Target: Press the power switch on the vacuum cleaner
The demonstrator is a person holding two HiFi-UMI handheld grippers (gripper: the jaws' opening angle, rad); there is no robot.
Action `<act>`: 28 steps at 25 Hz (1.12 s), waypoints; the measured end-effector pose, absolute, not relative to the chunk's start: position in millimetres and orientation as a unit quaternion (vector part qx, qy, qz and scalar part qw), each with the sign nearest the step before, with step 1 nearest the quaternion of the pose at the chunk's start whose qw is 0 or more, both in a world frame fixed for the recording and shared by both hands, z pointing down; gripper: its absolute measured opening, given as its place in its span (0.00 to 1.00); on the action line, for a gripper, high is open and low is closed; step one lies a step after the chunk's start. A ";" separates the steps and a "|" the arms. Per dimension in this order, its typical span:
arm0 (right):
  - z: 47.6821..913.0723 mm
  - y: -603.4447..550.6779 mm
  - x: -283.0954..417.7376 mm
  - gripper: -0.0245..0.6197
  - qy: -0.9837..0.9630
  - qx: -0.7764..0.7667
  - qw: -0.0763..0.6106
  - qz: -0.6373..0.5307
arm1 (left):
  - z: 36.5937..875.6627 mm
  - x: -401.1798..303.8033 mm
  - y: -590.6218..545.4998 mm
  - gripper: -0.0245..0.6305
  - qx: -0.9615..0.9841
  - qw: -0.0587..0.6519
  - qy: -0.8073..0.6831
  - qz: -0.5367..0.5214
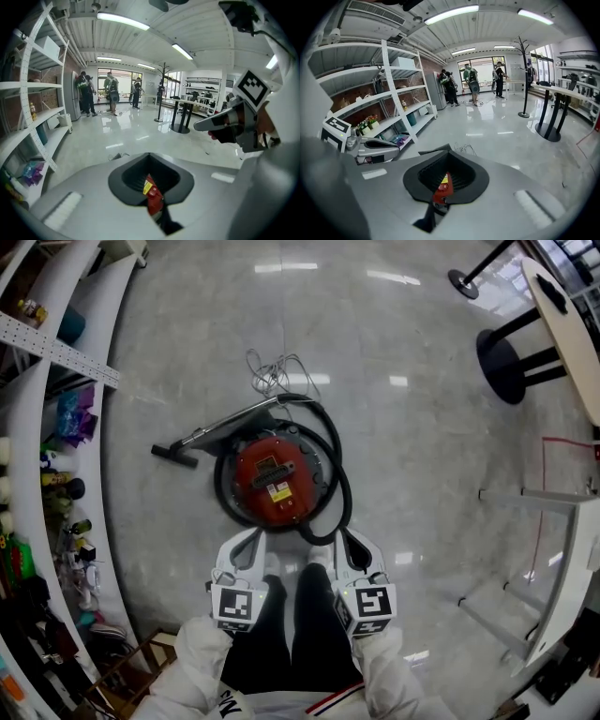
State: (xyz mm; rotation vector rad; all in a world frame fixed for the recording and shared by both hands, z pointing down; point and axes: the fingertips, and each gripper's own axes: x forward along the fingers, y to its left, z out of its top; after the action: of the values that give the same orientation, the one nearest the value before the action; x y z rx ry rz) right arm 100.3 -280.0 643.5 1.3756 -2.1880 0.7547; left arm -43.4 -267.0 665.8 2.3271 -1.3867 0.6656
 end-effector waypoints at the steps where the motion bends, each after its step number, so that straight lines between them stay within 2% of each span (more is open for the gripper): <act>1: 650.7 -280.9 100.1 0.04 -0.792 0.497 0.224 0.275 | 673.9 -42.5 -267.1 0.04 0.820 0.178 -0.490 0.237; 13: 719.8 -282.2 89.9 0.04 -0.788 0.477 0.252 0.296 | 746.9 -29.5 -273.3 0.04 0.810 0.206 -0.491 0.245; 28: 749.3 -281.4 78.5 0.04 -0.785 0.475 0.267 0.295 | 792.5 -27.9 -276.1 0.04 0.810 0.224 -0.487 0.235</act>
State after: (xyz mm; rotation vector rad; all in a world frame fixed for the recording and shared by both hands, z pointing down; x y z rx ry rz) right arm 78.5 -281.4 749.3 1.2805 -2.1187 0.7947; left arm -27.9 -276.1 792.5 2.2366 -1.3447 0.6497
